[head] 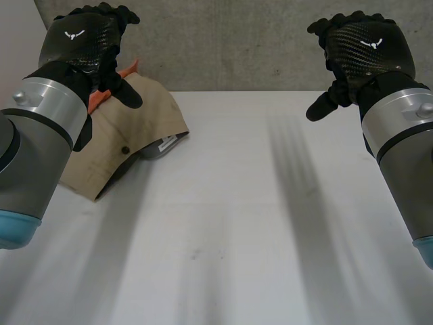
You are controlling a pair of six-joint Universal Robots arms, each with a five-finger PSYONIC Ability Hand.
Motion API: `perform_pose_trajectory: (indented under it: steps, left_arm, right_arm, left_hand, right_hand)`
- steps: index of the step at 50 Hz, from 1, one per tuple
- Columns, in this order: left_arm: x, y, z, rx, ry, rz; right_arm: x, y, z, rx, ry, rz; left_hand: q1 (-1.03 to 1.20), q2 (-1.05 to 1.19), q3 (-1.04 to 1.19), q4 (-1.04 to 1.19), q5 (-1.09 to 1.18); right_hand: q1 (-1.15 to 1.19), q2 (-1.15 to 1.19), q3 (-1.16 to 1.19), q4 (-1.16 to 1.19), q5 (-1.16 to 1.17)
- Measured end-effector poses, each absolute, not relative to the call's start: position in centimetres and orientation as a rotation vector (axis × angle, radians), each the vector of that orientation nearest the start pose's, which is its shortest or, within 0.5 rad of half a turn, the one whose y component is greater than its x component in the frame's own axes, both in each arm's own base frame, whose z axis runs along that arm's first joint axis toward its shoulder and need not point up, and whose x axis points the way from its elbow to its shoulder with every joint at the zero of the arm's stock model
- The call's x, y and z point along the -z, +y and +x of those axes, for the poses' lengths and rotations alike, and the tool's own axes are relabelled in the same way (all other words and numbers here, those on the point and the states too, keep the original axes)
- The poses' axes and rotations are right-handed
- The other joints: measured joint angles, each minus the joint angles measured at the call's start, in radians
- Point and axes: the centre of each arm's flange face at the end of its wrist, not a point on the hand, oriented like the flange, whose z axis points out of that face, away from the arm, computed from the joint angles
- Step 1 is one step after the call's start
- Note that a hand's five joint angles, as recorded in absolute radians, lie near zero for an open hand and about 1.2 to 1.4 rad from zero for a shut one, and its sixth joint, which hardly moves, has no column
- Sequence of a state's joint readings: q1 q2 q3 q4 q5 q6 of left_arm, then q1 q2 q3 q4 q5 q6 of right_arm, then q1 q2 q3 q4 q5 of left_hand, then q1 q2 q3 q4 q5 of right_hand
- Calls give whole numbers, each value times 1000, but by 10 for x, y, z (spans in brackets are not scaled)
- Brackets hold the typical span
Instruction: Fold the laundry.
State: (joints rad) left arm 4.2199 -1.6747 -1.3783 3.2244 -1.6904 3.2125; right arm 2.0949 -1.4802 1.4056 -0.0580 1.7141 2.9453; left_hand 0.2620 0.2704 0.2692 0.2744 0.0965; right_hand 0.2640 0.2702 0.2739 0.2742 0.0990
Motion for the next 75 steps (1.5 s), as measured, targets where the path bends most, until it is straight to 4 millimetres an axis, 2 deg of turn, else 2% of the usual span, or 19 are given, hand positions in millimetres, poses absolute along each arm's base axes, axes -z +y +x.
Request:
perform_pose_trajectory:
  steps: [16,20,23,28,32,38,43,47,48,49,51,52,55,59,60,63,66,70,75]
  left_arm:
    - [-346,-247,-267,2580,2138,458]
    - [-345,-256,-261,2553,2113,445]
    - [-339,-279,-244,2478,2061,416]
    - [-314,-344,-194,2271,1964,386]
    - [-282,-399,-158,2134,1925,466]
    - [-233,-456,-131,2084,1939,640]
    - [-203,-483,-116,2103,1966,728]
    - [-191,-493,-112,2122,1966,751]
    - [-190,-495,-112,2126,1961,752]
    - [-189,-497,-112,2133,1952,752]
    - [-190,-499,-114,2150,1925,745]
    - [-191,-499,-115,2154,1918,743]
    - [-203,-498,-122,2188,1867,704]
    - [-234,-490,-133,2257,1789,627]
    - [-255,-483,-139,2308,1742,587]
    - [-293,-466,-157,2429,1659,535]
    - [-332,-440,-181,2583,1585,508]
    - [-389,-388,-226,2872,1512,501]
    - [-418,-335,-273,3153,1559,533]
  right_arm:
    - [-334,-240,273,2262,1894,-564]
    - [-332,-241,274,2271,1898,-583]
    - [-330,-242,274,2272,1901,-593]
    - [-329,-243,275,2269,1906,-601]
    - [-328,-243,275,2270,1907,-606]
    - [-326,-244,276,2265,1909,-617]
    - [-324,-244,277,2256,1909,-630]
    - [-323,-245,278,2250,1909,-638]
    - [-322,-245,278,2248,1910,-640]
    - [-322,-245,279,2247,1911,-641]
    - [-321,-246,279,2244,1914,-644]
    - [-320,-246,279,2243,1915,-644]
    - [-320,-247,279,2242,1917,-646]
    - [-320,-247,279,2243,1916,-645]
    - [-320,-247,279,2244,1914,-644]
    - [-322,-247,279,2249,1910,-640]
    - [-324,-249,277,2259,1906,-631]
    - [-330,-257,269,2290,1912,-597]
    - [-338,-268,256,2342,1920,-544]
  left_hand:
    - [-33,-52,-45,-60,-47]
    - [-33,-57,-53,-60,-47]
    - [-38,-58,-53,-64,-47]
    - [-43,-58,-53,-64,-47]
    - [-43,-58,-53,-64,-47]
    - [-43,-58,-53,-64,-47]
    - [-18,-30,-26,-40,-26]
    - [206,177,160,158,164]
    - [492,444,441,420,418]
    - [668,599,593,595,584]
    - [855,859,852,847,825]
    - [855,859,852,847,825]
    - [868,922,911,922,878]
    - [868,922,911,922,878]
    - [869,922,911,922,878]
    - [869,922,912,922,878]
    - [869,923,915,922,878]
    - [869,925,917,922,878]
    - [869,927,919,923,878]
  right_hand:
    - [-33,-59,-61,-60,-51]
    - [-33,-59,-61,-60,-51]
    - [-33,-59,-61,-60,-51]
    - [-33,-59,-61,-60,-51]
    - [-33,-59,-61,-60,-51]
    - [-33,-59,-61,-60,-51]
    - [-33,-59,-61,-60,-51]
    - [-33,-59,-61,-60,-51]
    - [-33,-59,-61,-60,-51]
    - [-33,-59,-61,-60,-51]
    - [-33,-59,-61,-60,-51]
    - [-33,-59,-61,-60,-51]
    - [-33,-59,-61,-60,-51]
    - [-33,-59,-61,-60,-51]
    - [-33,-59,-61,-60,-51]
    - [-33,-59,-61,-60,-51]
    - [-33,-59,-61,-60,-51]
    - [-33,-59,-61,-60,-51]
    - [-33,-59,-61,-60,-51]
